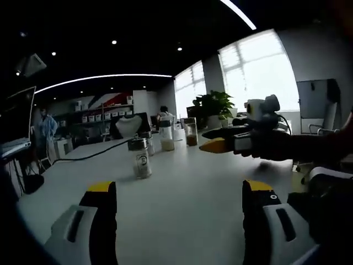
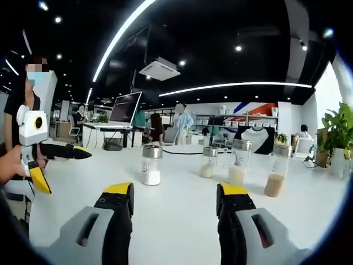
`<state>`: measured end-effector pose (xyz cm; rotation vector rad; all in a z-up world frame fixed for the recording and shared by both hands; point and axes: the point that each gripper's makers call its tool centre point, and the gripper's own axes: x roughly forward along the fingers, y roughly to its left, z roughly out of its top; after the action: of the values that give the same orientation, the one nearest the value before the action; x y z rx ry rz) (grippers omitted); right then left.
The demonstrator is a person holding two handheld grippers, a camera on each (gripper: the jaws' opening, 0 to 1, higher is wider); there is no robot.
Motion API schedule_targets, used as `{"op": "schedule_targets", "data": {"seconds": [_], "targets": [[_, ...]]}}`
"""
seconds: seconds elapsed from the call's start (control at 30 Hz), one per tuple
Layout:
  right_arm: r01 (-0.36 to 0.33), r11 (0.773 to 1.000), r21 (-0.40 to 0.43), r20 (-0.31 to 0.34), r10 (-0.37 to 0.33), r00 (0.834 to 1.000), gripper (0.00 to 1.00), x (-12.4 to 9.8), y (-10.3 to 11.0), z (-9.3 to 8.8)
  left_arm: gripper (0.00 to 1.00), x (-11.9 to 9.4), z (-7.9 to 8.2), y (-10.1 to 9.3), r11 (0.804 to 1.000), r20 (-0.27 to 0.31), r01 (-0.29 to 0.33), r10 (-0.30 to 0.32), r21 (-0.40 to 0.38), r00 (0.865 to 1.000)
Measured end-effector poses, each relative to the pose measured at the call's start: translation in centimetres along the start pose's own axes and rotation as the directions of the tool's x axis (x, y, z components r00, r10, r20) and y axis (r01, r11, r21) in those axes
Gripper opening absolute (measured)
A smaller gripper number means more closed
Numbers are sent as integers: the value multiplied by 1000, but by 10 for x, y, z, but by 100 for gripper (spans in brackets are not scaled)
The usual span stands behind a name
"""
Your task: Rotate the seasoning bottle until the label or dispensing opening points toward the visible target arrow and the bottle remains upright within the marked orientation range
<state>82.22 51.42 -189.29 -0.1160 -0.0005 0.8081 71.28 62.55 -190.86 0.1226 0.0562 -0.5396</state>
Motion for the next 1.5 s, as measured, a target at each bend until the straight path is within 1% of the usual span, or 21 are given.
{"op": "schedule_targets", "data": {"seconds": [0.13,0.2,0.3,0.37,0.4,0.43,0.5,0.57,0.6,0.67,0.87,0.9,0.97,1.0,1.07,1.13,1.27,1.33,1.37,1.4,1.5], "targets": [[-14,1000,-4,-13,14,1000,59,13,-5,-2,100,0,-1,0,1000,0,4,-4,-12,1000],[-3,1000,2,-4,3,1000,59,21,-13,3,100,0,-2,-1,1000,-5,6,-6,-4,1000],[-16,1000,17,3,16,1000,57,35,-18,9,100,0,-1,-1,1000,-3,9,-9,-1,1000],[-19,1000,8,-10,19,1000,57,44,-20,8,100,0,2,-1,1000,9,11,-11,-21,1000],[-21,1000,13,-13,22,1000,57,49,-21,7,100,0,5,-3,999,29,21,-20,-39,999],[-16,1000,22,-16,17,1000,57,52,-23,6,100,-1,5,-5,999,29,37,-36,-40,999],[-6,999,40,-24,7,1000,56,59,-27,3,100,-1,5,-4,999,23,36,-36,-26,999],[-8,999,32,-25,9,1000,55,65,-27,1,100,-3,5,-2,999,22,30,-29,-21,999],[-11,1000,-1,-27,11,1000,55,69,-28,0,100,-3,7,-1,999,28,27,-26,-26,999],[-7,1000,-7,-29,7,1000,55,71,-29,-1,100,-3,8,-3,999,35,37,-36,-37,999],[16,1000,-15,-13,-16,1000,53,86,-40,2,100,-4,10,-1,997,46,42,-40,-60,998],[33,999,-21,-8,-33,999,52,89,-44,3,100,-4,10,0,997,45,42,-39,-69,998],[23,1000,0,9,-23,1000,52,99,-47,7,100,-6,12,2,994,57,43,-37,-98,998],[23,1000,3,1,-23,1000,52,104,-49,7,100,-6,12,1,994,55,51,-46,-97,997],[57,998,-11,-9,-57,998,52,110,-56,7,100,-6,11,0,995,47,53,-49,-85,998],[58,998,-10,-11,-58,998,51,117,-59,6,100,-7,8,1,997,33,52,-50,-59,998],[69,995,-66,-23,-71,997,50,129,-65,4,100,-7,3,3,997,13,54,-53,-53,999],[71,996,-56,14,-71,997,51,136,-70,11,100,-7,0,5,997,9,52,-52,-48,999],[76,996,-56,16,-76,997,51,137,-72,12,100,-7,0,5,997,10,53,-52,-48,999],[109,992,-69,10,-108,994,51,141,-79,12,100,-7,1,6,997,19,59,-58,-55,998],[111,992,-53,29,-109,994,53,148,-82,17,100,-7,1,6,995,23,66,-65,-68,998]]}}
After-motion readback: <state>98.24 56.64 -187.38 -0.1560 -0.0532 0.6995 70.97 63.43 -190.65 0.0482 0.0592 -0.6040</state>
